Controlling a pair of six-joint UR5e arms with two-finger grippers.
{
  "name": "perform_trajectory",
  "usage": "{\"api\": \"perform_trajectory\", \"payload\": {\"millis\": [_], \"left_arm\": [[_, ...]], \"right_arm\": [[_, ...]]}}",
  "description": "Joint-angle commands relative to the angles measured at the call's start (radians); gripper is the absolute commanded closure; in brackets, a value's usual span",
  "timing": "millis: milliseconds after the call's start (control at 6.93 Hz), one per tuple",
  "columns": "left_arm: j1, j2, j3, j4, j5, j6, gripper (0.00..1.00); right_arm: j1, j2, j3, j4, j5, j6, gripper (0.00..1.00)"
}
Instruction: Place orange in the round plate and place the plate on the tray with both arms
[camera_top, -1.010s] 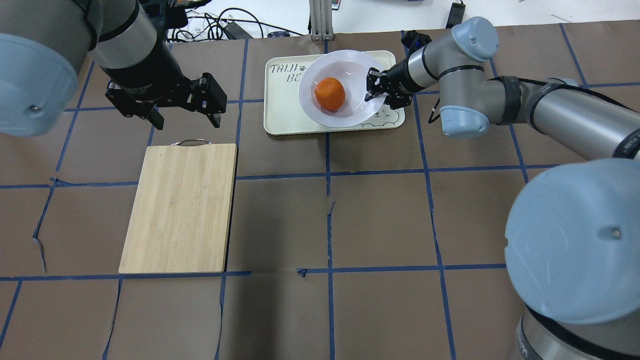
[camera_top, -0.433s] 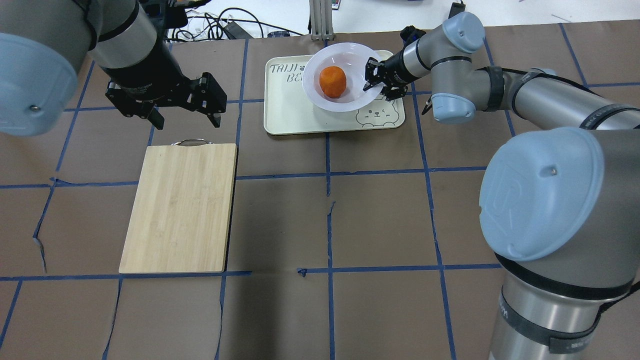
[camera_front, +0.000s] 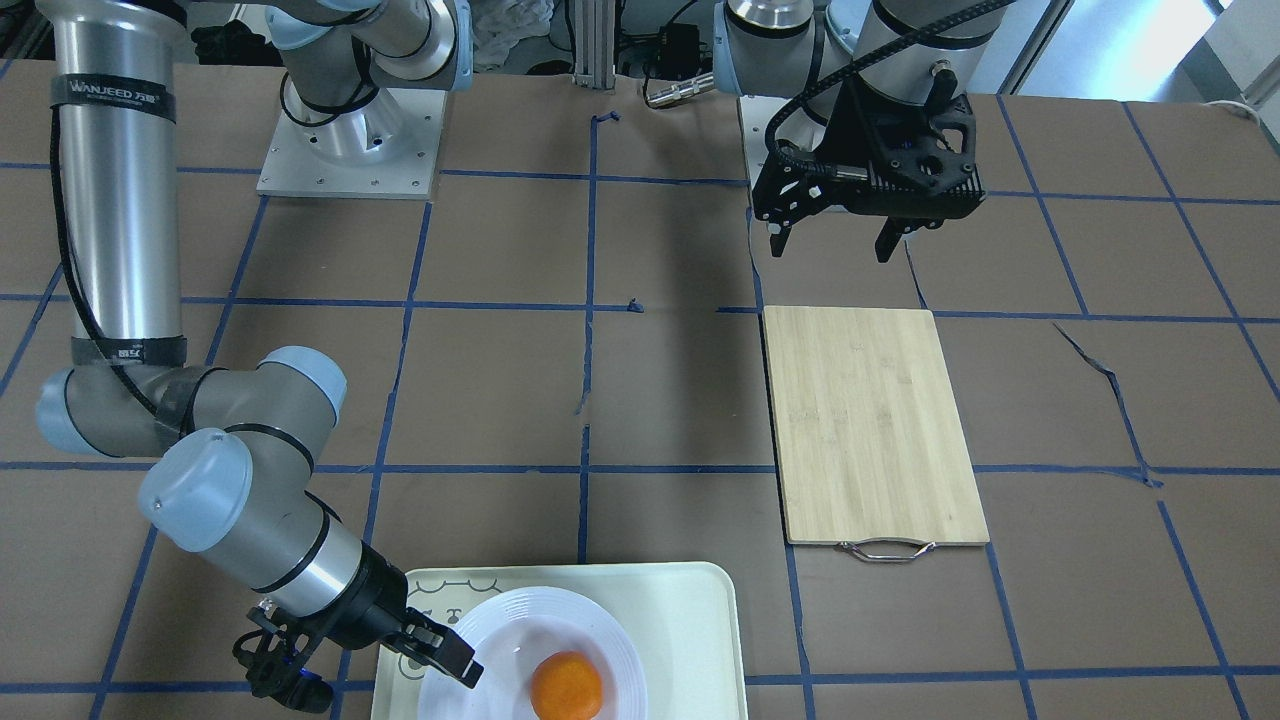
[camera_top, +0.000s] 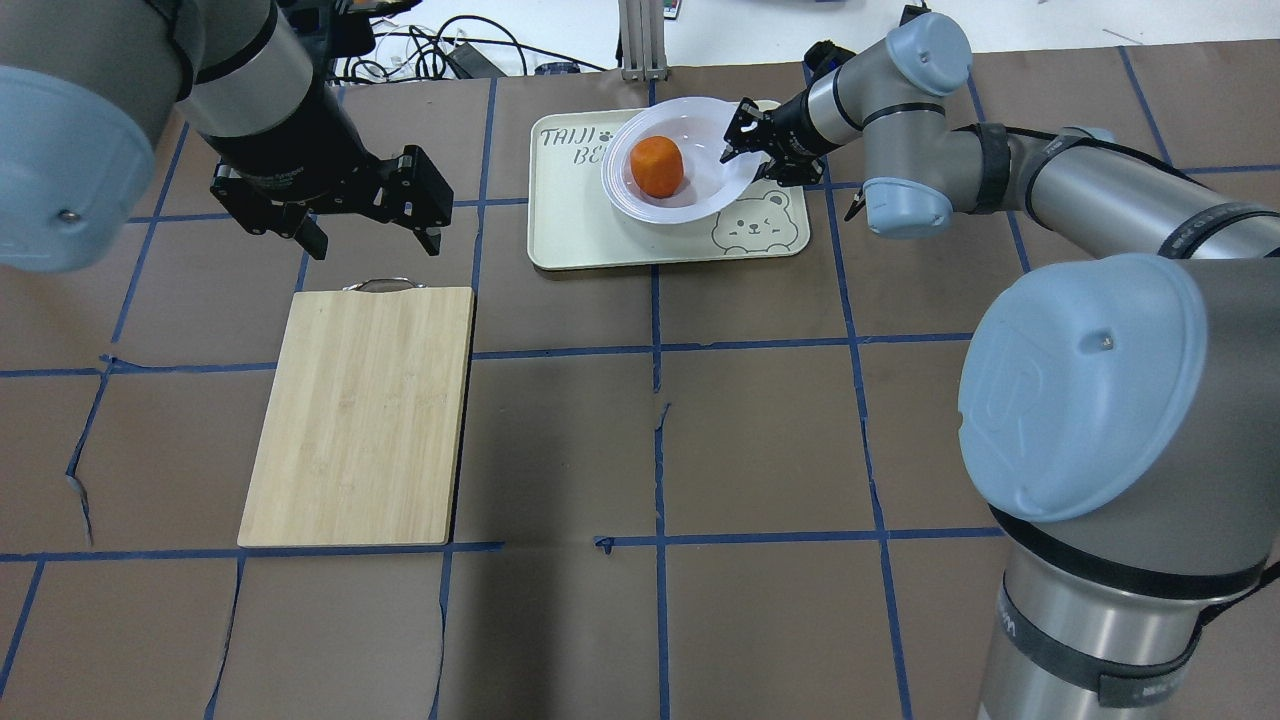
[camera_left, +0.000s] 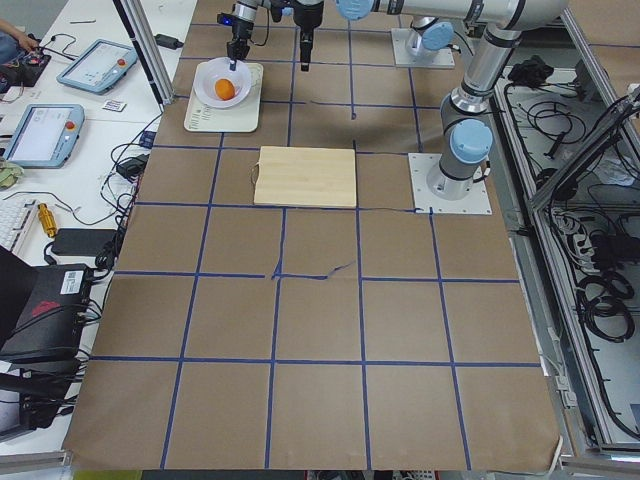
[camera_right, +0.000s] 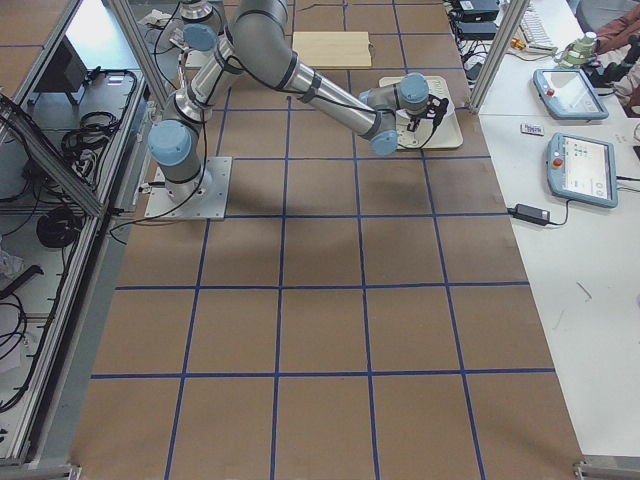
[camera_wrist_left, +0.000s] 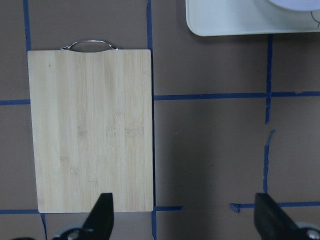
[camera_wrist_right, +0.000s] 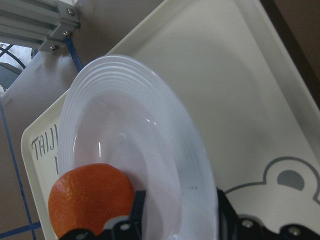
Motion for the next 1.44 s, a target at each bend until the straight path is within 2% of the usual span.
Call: {"api": "perform_trajectory", "payload": {"millis": [0, 144, 289, 433, 577, 722, 866, 1010, 1155, 1299], "left_arm": [[0.0, 0.0, 0.0, 0.0, 0.001, 0.0, 0.0], [0.0, 0.002, 0.0, 0.0, -0.001, -0.001, 0.0], [0.0, 0.002, 0.0, 0.0, -0.001, 0.0, 0.0], [0.0, 0.002, 0.0, 0.0, -0.001, -0.001, 0.0], [0.0, 0.002, 0.0, 0.0, -0.001, -0.002, 0.0], [0.0, 0.002, 0.0, 0.0, -0.001, -0.002, 0.0], [0.0, 0.002, 0.0, 0.0, -0.001, -0.002, 0.0], [0.0, 0.002, 0.0, 0.0, -0.001, 0.0, 0.0], [0.0, 0.002, 0.0, 0.0, -0.001, -0.001, 0.0], [0.0, 0.002, 0.0, 0.0, -0.001, -0.002, 0.0]], "right_arm": [[-0.005, -0.008, -0.031, 0.005, -0.065, -0.065, 0.0], [-0.007, -0.027, -0.034, 0.055, -0.153, -0.217, 0.0], [-0.018, -0.065, -0.046, 0.168, -0.276, -0.397, 0.0], [-0.042, -0.136, -0.054, 0.326, -0.376, -0.47, 0.0], [-0.059, -0.221, -0.066, 0.494, -0.393, -0.508, 0.0], [-0.048, -0.308, -0.071, 0.651, -0.505, -0.51, 0.0], [0.0, -0.417, -0.063, 0.81, -0.522, -0.51, 0.0], [0.039, -0.485, -0.075, 0.901, -0.554, -0.512, 0.0], [0.045, -0.545, -0.077, 1.033, -0.546, -0.512, 0.0], [0.039, -0.563, -0.08, 1.063, -0.544, -0.567, 0.0]]}}
